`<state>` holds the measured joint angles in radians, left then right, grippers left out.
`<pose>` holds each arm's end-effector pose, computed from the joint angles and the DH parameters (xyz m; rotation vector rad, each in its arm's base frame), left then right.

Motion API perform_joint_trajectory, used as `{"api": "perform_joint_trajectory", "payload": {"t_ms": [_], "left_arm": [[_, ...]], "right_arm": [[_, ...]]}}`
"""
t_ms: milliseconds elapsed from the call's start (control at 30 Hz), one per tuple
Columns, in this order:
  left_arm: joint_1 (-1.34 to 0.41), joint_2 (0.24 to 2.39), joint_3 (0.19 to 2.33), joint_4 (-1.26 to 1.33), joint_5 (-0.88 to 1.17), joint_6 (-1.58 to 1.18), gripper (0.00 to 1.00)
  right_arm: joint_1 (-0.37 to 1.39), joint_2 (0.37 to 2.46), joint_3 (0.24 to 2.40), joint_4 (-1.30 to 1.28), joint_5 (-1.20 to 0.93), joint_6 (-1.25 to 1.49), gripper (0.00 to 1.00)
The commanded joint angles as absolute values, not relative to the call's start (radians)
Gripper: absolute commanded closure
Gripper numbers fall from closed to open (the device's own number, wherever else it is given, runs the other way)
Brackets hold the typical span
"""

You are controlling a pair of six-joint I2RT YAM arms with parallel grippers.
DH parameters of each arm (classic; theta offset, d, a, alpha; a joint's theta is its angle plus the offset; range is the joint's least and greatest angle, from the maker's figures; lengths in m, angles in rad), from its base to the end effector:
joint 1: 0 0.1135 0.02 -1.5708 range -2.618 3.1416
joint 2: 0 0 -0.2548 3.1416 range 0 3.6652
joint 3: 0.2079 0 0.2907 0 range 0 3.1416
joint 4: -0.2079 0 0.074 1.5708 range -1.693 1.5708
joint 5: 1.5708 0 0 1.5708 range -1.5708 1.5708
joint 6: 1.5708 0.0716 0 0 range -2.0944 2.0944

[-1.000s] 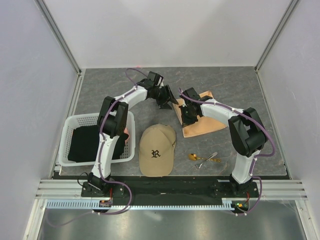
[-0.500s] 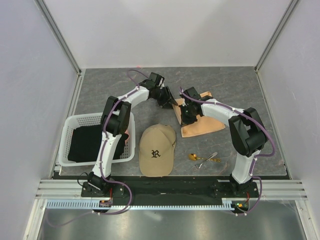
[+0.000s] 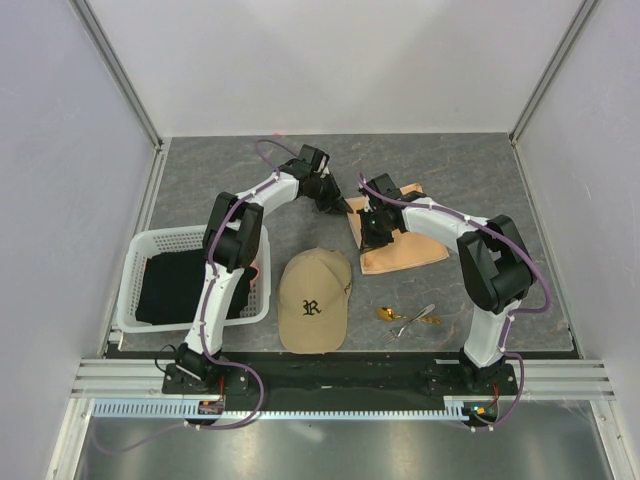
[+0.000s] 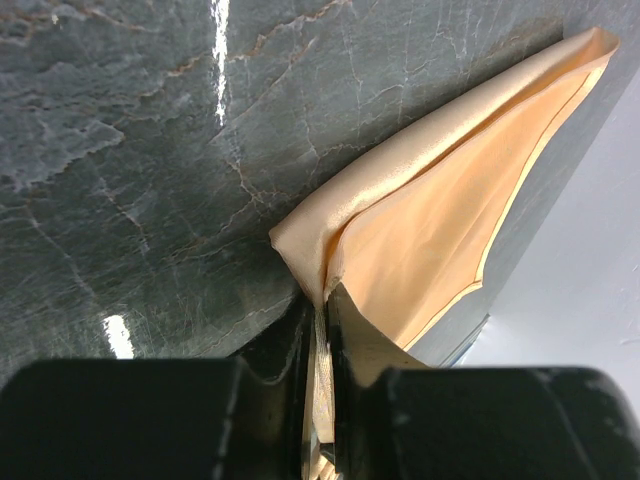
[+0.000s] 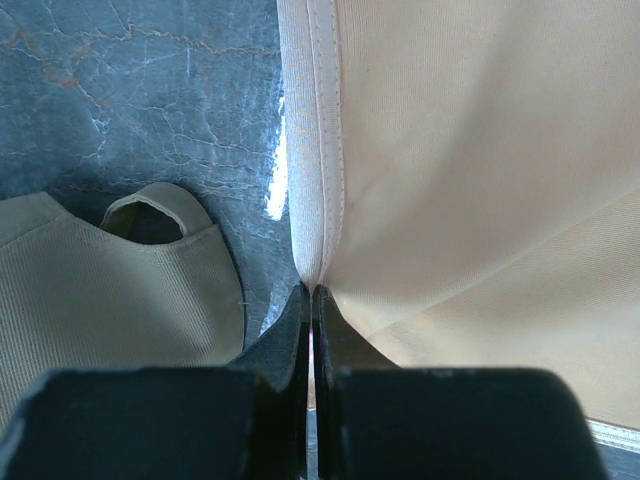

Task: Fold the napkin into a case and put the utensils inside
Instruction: Pick up the upper triangle-folded napkin from the center of the board.

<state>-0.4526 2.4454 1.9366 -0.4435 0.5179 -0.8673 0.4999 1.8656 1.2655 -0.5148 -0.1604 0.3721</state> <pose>0.4990 -0.2821 0.0798 -0.3383 2.7385 -1.1140 0.3687 0.2144 0.1163 -0.2273 2.7481 0.4710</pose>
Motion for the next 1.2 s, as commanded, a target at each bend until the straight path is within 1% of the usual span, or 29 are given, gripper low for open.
{"api": "perform_joint_trajectory", "payload": {"t_ms": [0, 100, 300, 400, 500, 567, 733, 867, 900, 1000, 1033, 1067, 1133, 1167], "left_arm": [[-0.445, 2.416, 1.962, -0.439, 0.511, -0.865, 0.91], [-0.442, 2.402, 1.968, -0.440, 0.523, -0.868, 0.97], [-0.434, 2.339, 2.031, -0.440, 0.496, -0.827, 0.98], [-0.428, 2.324, 2.103, -0.440, 0.488, -0.804, 0.98], [-0.419, 2.322, 2.187, -0.425, 0.492, -0.804, 0.98], [-0.405, 2.313, 2.227, -0.399, 0.495, -0.814, 0.98], [-0.351, 2.267, 2.276, -0.333, 0.473, -0.822, 0.98], [-0.278, 2.195, 2.289, -0.299, 0.439, -0.770, 0.98], [-0.267, 2.168, 2.289, -0.290, 0.420, -0.746, 0.98], [-0.227, 2.129, 2.293, -0.278, 0.403, -0.701, 0.98], [-0.215, 2.108, 2.296, -0.278, 0.394, -0.683, 0.98], [-0.212, 2.099, 2.296, -0.278, 0.387, -0.664, 0.98], [-0.207, 2.073, 2.289, -0.279, 0.356, -0.605, 0.98], [-0.207, 2.063, 2.281, -0.281, 0.339, -0.574, 0.98]], "right_arm": [[0.497, 1.859, 1.281, -0.489, -0.169, 0.388, 1.00], [0.497, 1.848, 1.284, -0.492, -0.172, 0.390, 1.00], [0.492, 1.822, 1.328, -0.538, -0.161, 0.365, 1.00], [0.492, 1.819, 1.413, -0.587, -0.144, 0.351, 1.00], [0.494, 1.856, 1.575, -0.638, -0.158, 0.348, 1.00], [0.498, 1.881, 1.640, -0.647, -0.176, 0.359, 1.00], [0.528, 1.992, 1.871, -0.666, -0.231, 0.406, 1.00], [0.600, 2.097, 2.063, -0.650, -0.308, 0.494, 1.00], [0.612, 2.138, 2.138, -0.632, -0.324, 0.514, 1.00], [0.653, 2.195, 2.213, -0.536, -0.400, 0.631, 1.00], [0.664, 2.204, 2.215, -0.500, -0.426, 0.661, 1.00], [0.669, 2.215, 2.207, -0.412, -0.451, 0.692, 1.00], [0.676, 2.220, 2.162, -0.312, -0.514, 0.813, 1.00], [0.678, 2.229, 2.131, -0.204, -0.534, 0.866, 1.00]]}}
